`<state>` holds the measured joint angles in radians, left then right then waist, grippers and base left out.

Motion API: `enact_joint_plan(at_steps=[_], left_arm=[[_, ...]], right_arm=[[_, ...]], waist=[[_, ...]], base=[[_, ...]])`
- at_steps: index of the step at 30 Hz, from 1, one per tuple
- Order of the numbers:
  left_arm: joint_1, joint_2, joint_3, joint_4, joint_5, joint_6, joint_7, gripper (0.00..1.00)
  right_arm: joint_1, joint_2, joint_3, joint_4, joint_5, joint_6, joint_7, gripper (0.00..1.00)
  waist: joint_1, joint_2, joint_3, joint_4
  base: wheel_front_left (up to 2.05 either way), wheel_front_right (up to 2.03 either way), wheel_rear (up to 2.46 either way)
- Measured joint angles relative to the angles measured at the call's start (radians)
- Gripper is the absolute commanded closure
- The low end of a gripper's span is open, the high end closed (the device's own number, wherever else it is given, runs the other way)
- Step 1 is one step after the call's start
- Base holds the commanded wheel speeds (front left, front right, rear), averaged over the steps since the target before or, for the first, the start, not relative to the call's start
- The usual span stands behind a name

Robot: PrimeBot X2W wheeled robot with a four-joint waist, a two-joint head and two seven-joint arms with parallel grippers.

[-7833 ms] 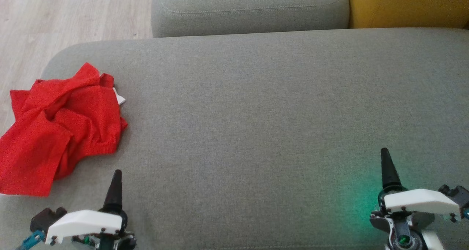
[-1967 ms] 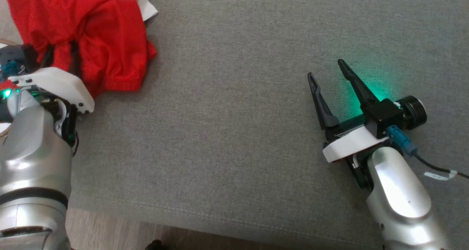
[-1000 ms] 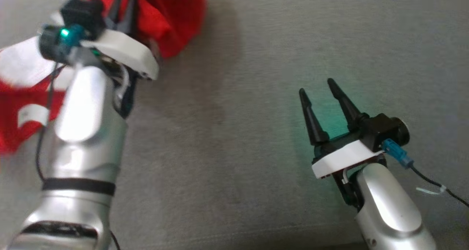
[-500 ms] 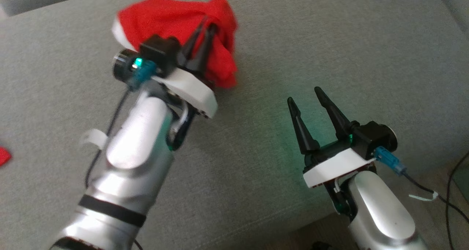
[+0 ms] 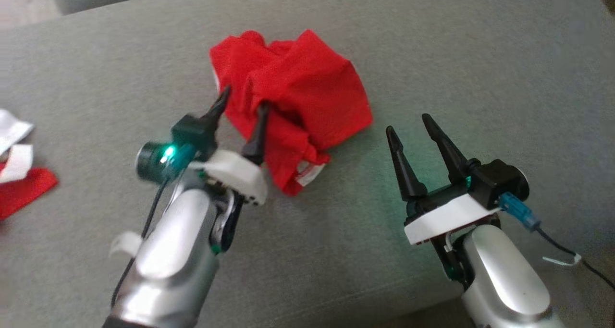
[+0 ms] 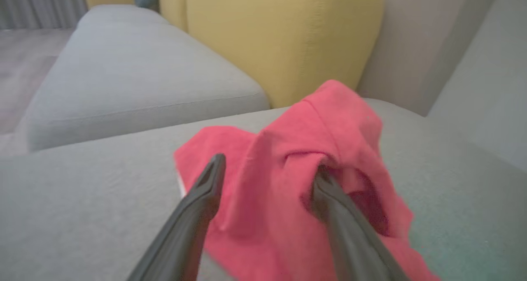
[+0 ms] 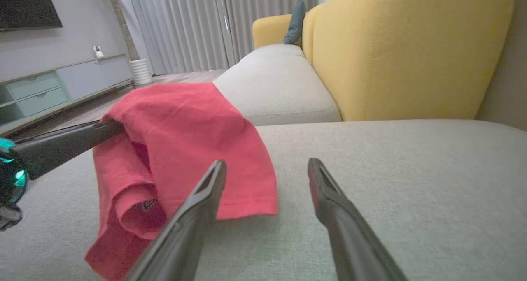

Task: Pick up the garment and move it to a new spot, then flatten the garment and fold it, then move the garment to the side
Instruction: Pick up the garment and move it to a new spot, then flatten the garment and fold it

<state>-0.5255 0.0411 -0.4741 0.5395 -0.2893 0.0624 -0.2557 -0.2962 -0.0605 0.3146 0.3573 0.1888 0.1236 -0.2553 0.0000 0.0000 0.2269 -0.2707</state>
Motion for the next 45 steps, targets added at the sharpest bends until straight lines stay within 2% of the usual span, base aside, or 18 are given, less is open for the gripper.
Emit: enact_joint_plan(at_steps=[5, 13, 18, 26, 34, 45], left_arm=[[0.128, 0.014, 0.091, -0.092, 0.044, 0.009, 0.000, 0.00], [0.298, 0.013, 0.211, -0.155, 0.069, -0.001, 0.000, 0.00], [0.367, 0.010, 0.264, -0.192, 0.089, -0.028, 0.000, 0.00], [0.488, 0.006, 0.356, -0.277, 0.095, -0.035, 0.000, 0.00], [0.594, 0.006, 0.379, -0.306, 0.091, -0.026, 0.000, 0.00], [0.592, 0.006, 0.346, -0.309, 0.084, -0.022, 0.000, 0.00]], right_arm=[[0.006, 0.000, -0.017, 0.003, -0.013, 0.000, 0.000, 0.00], [0.058, 0.001, -0.035, 0.028, -0.023, 0.000, 0.000, 0.00], [0.068, 0.001, -0.042, 0.040, -0.032, 0.000, 0.000, 0.00], [0.123, 0.001, -0.042, 0.054, -0.032, 0.000, 0.000, 0.00], [0.134, 0.001, -0.041, 0.057, -0.032, 0.000, 0.000, 0.00], [0.160, 0.001, -0.016, 0.109, -0.032, 0.000, 0.000, 0.00]], waist=[[0.0000, 0.0000, -0.023, 0.065], [0.0000, 0.0000, -0.076, 0.158], [0.0000, 0.0000, -0.112, 0.195], [0.0000, 0.0000, -0.175, 0.219], [0.0000, 0.0000, -0.209, 0.213], [0.0000, 0.0000, -0.181, 0.243]], base=[[0.00, 0.00, 0.00], [0.00, 0.00, 0.00], [0.00, 0.00, 0.00], [0.00, 0.00, 0.00], [0.00, 0.00, 0.00], [0.00, 0.00, 0.00]])
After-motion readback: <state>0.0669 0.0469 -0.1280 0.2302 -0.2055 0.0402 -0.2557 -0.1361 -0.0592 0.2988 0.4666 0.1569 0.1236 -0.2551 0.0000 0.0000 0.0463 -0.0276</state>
